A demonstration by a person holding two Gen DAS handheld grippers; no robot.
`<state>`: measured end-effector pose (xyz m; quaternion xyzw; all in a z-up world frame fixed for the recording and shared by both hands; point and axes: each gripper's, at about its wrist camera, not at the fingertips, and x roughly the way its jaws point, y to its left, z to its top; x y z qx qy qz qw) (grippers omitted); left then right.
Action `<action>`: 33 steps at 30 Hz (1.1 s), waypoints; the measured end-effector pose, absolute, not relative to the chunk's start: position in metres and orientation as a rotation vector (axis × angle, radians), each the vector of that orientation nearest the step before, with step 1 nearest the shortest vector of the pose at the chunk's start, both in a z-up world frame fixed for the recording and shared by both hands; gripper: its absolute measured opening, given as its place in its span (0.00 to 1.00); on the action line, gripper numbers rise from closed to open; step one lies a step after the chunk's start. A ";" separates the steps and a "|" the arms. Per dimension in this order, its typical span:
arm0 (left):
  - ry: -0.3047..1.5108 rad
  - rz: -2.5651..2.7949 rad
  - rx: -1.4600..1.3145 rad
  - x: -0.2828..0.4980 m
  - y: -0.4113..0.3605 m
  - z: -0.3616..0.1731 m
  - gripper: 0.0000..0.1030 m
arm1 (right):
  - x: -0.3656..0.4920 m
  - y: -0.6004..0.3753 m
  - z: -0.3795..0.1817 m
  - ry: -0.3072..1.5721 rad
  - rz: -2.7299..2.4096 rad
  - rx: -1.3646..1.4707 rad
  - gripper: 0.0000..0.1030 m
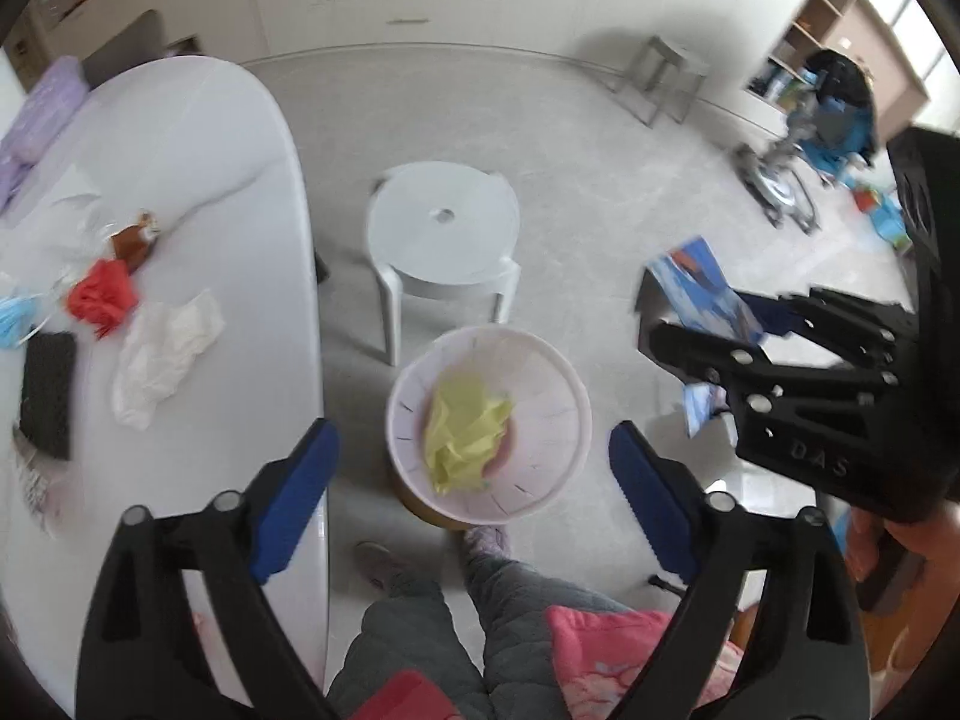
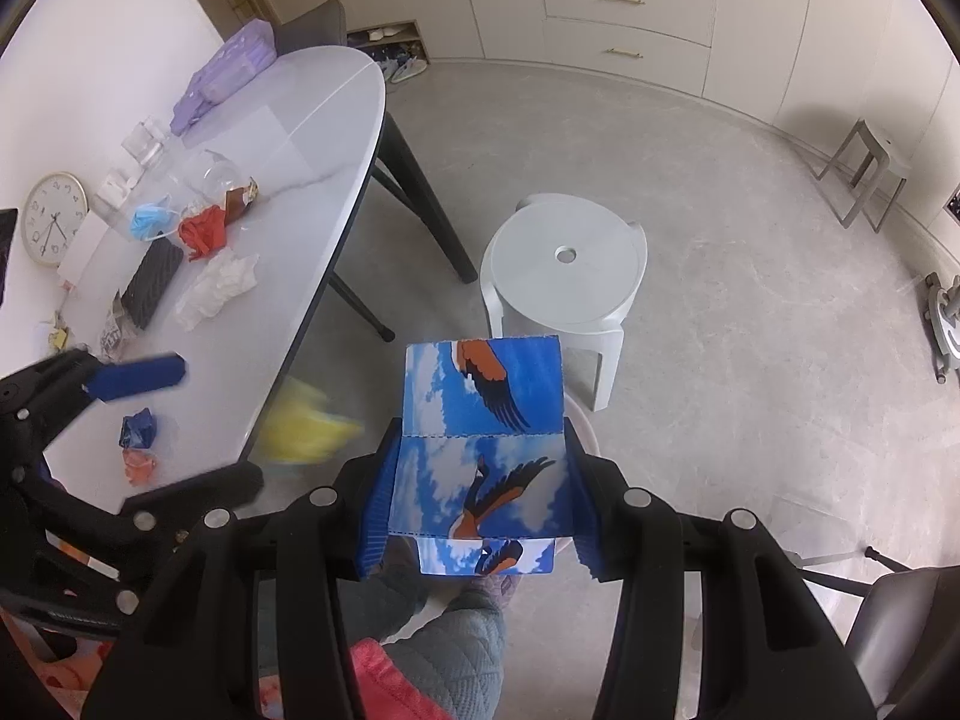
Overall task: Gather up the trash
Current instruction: 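Drop the yellow paper and blue box into the white bin with both tools, then grasp the clear snack bag with the left tool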
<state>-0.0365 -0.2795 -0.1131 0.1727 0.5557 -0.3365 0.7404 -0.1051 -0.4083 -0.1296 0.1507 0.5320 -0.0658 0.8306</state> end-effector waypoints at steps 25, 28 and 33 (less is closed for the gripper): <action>1.221 -0.655 0.247 -0.021 -0.216 -0.096 0.86 | -0.090 -0.368 -0.149 1.219 -0.150 0.274 0.98; 1.203 -0.619 0.237 -0.016 -0.200 -0.093 0.86 | -0.083 -0.361 -0.143 1.214 -0.149 0.274 0.98; 1.181 -0.515 0.193 0.002 -0.151 -0.090 0.86 | -0.064 -0.338 -0.128 1.179 -0.120 0.265 0.98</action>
